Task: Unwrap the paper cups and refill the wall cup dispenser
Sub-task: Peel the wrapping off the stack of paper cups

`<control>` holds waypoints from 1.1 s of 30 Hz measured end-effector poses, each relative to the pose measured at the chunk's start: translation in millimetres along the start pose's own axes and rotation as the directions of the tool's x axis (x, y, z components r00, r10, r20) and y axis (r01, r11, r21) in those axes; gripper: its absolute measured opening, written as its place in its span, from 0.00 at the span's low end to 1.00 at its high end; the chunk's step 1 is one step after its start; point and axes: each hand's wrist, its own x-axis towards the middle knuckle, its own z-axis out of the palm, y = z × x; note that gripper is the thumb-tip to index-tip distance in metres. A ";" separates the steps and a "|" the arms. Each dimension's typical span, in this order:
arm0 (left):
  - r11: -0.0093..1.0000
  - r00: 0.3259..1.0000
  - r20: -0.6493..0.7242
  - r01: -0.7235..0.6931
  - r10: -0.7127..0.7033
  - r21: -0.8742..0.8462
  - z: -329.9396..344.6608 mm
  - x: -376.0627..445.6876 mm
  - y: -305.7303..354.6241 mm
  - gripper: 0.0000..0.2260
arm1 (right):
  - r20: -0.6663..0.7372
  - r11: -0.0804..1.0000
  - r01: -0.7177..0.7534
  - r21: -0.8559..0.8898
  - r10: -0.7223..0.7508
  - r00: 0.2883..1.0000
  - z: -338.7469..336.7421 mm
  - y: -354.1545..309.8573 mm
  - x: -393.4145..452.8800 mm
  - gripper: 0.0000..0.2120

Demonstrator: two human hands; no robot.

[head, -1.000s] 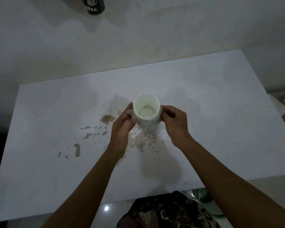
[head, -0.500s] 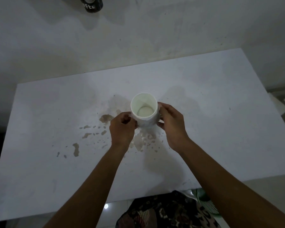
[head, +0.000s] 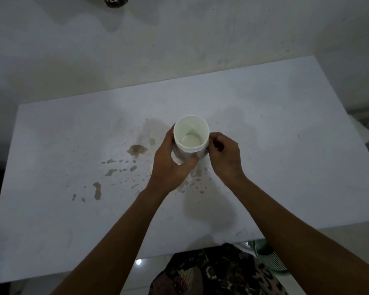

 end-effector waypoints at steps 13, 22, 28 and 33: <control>0.987 0.995 0.094 0.014 -0.029 0.162 -6.8 -1.2 -35.5 0.28 | 0.246 0.973 0.226 0.050 -0.232 0.941 5.0 -19.7 -20.1 0.36; 0.998 0.992 0.125 -0.035 0.027 0.058 -32.0 2.7 -23.0 0.30 | 0.392 0.984 0.157 -0.082 -0.113 0.913 -1.3 17.8 -12.2 0.33; 1.000 0.997 0.076 0.003 -0.005 0.028 -7.5 3.3 -17.7 0.29 | 0.426 0.977 0.169 -0.130 -0.099 0.899 -8.4 25.7 -13.0 0.28; 0.990 0.996 0.075 0.031 -0.042 0.136 -0.6 2.2 -39.7 0.26 | 0.314 0.968 0.245 -0.049 -0.218 0.924 -19.7 15.2 -12.9 0.31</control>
